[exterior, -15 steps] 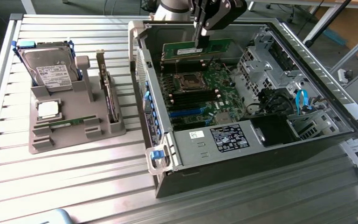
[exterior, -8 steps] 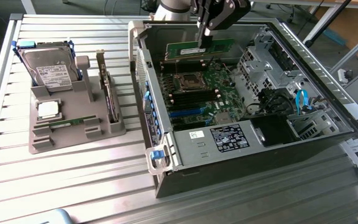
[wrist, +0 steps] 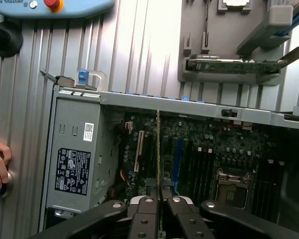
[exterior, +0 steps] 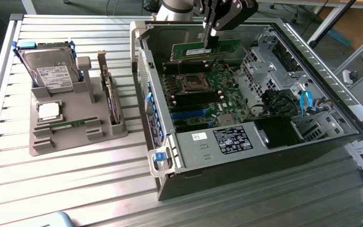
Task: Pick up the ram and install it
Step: 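Pick up the ram and move it above insertion slot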
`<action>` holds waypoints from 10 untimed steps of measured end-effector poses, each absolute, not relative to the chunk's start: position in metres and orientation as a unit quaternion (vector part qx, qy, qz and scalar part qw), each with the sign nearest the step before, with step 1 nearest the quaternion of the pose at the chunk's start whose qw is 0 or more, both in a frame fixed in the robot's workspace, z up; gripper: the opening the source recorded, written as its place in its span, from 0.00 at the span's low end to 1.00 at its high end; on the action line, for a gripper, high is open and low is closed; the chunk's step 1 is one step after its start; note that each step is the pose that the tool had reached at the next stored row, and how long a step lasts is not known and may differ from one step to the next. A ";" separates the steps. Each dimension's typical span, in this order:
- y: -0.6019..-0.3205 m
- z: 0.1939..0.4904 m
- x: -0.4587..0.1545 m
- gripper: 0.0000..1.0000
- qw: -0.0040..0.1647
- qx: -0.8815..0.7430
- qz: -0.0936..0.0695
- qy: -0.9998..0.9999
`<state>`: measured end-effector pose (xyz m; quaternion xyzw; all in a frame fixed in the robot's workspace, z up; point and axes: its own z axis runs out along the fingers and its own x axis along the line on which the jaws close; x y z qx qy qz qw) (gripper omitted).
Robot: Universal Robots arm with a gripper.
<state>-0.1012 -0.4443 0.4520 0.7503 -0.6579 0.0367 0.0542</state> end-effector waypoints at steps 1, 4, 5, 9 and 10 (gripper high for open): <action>-0.444 0.452 -0.101 0.13 0.054 0.750 0.037 -0.658; -0.444 0.452 -0.099 0.13 0.054 0.750 0.037 -0.658; -0.444 0.452 -0.098 0.13 0.054 0.750 0.037 -0.658; -0.444 0.452 -0.096 0.13 0.054 0.750 0.037 -0.658; -0.444 0.452 -0.095 0.13 0.054 0.750 0.037 -0.658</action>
